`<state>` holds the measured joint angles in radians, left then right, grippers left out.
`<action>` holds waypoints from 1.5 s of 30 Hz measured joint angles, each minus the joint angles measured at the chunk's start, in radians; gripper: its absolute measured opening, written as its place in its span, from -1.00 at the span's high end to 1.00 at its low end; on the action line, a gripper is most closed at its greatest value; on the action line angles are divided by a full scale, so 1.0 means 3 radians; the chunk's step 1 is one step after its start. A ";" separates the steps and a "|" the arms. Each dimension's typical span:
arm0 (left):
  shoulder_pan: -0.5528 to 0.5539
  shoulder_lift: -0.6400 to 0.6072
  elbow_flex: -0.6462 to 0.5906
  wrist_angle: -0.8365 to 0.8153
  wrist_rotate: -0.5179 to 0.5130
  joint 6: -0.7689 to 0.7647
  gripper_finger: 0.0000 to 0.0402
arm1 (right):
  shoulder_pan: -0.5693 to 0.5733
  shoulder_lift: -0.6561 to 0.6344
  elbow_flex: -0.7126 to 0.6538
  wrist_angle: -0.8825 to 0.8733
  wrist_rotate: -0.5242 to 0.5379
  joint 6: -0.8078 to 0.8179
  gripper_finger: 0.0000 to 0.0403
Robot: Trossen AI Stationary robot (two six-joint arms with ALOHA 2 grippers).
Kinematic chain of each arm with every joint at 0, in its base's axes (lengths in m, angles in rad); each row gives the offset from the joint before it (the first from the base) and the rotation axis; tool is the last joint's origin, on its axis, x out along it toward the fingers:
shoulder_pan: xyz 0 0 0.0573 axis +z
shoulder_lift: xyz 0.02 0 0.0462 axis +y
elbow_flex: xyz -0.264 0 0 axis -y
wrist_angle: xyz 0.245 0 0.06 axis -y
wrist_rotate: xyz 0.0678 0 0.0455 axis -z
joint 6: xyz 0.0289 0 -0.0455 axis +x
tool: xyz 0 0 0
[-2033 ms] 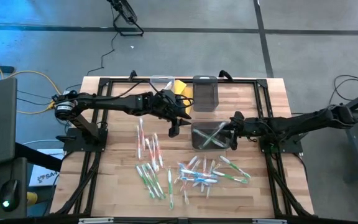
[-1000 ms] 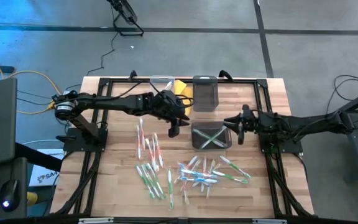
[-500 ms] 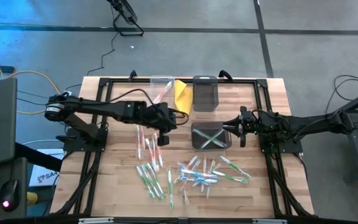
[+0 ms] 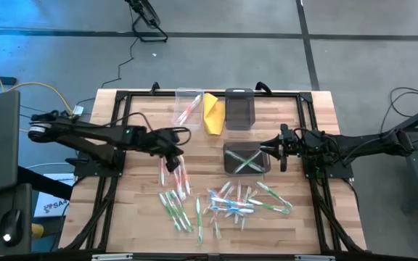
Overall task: Pick & Place Toothbrushes
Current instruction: Put the blue toothbrush into the top black transparent bin
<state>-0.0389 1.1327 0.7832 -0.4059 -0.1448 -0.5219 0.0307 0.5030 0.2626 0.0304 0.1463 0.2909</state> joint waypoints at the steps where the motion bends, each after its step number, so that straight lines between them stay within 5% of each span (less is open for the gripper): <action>1: -0.0038 -0.0067 -0.0065 0.0000 0.0000 -0.0050 0.95 | -0.0001 0.0000 0.0000 -0.0001 0.0001 0.0000 0.54; 12: -0.0661 -0.0229 -0.0203 -0.0129 0.0012 0.0182 0.95 | 0.0000 0.0001 0.0000 0.0019 0.0033 -0.0024 0.54; 33: -0.0657 -0.0225 -0.0202 0.0809 0.0098 0.0853 0.95 | 0.0043 0.0001 0.0000 0.0039 -0.0108 0.0437 0.54; 45: -0.0657 -0.0225 -0.0202 0.0812 -0.0523 0.0854 0.95 | 0.0691 0.0374 0.0000 0.0387 0.0205 0.0570 0.96</action>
<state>-0.2359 1.0653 0.7227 -0.1623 -0.3018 -0.2657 0.2380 0.6152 0.2626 0.1466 0.2078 0.4620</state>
